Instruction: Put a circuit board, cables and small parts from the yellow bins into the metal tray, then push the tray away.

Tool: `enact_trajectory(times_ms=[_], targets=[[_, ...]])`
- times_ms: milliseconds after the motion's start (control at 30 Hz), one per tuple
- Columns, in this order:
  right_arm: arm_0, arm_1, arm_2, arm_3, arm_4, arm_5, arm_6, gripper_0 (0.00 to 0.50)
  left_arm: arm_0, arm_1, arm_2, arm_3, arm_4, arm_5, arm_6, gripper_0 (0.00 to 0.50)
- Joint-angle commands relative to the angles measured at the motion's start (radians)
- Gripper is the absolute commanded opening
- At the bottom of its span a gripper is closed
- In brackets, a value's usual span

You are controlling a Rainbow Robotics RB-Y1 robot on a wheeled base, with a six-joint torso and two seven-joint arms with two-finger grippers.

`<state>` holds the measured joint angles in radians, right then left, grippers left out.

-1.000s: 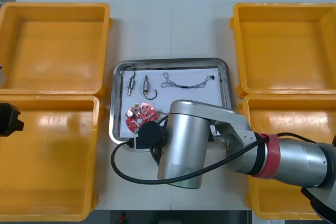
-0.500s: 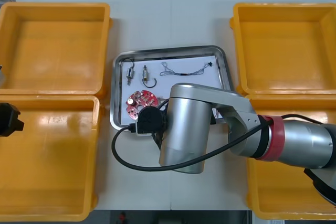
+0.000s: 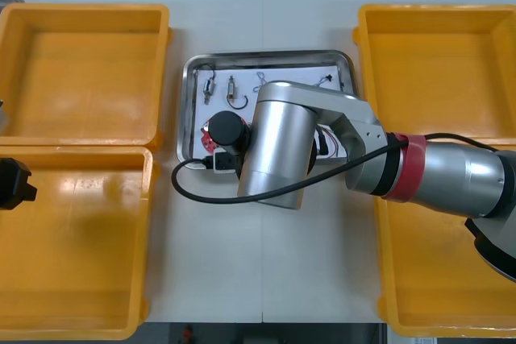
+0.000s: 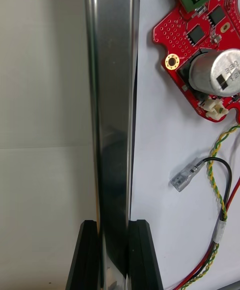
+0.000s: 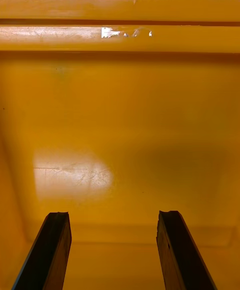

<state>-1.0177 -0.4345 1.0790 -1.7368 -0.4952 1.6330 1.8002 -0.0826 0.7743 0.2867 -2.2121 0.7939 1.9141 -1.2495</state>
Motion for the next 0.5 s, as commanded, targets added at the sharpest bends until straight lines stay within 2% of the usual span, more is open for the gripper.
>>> enact_trajectory(times_ms=[33, 233, 500], targets=[[-0.085, 0.025, -0.042, 0.042, -0.026, -0.024, 0.005, 0.000, 0.017, 0.042, 0.025, -0.029, -0.002, 0.006, -0.045, 0.500], [-0.144, 0.048, -0.042, 0.114, -0.079, -0.027, 0.016, 0.000, 0.017, 0.042, 0.025, -0.029, -0.002, 0.006, -0.045, 0.500], [-0.188, 0.083, -0.045, 0.203, -0.079, -0.073, 0.034, 0.000, 0.017, 0.042, 0.025, -0.029, -0.002, 0.006, -0.045, 0.500]])
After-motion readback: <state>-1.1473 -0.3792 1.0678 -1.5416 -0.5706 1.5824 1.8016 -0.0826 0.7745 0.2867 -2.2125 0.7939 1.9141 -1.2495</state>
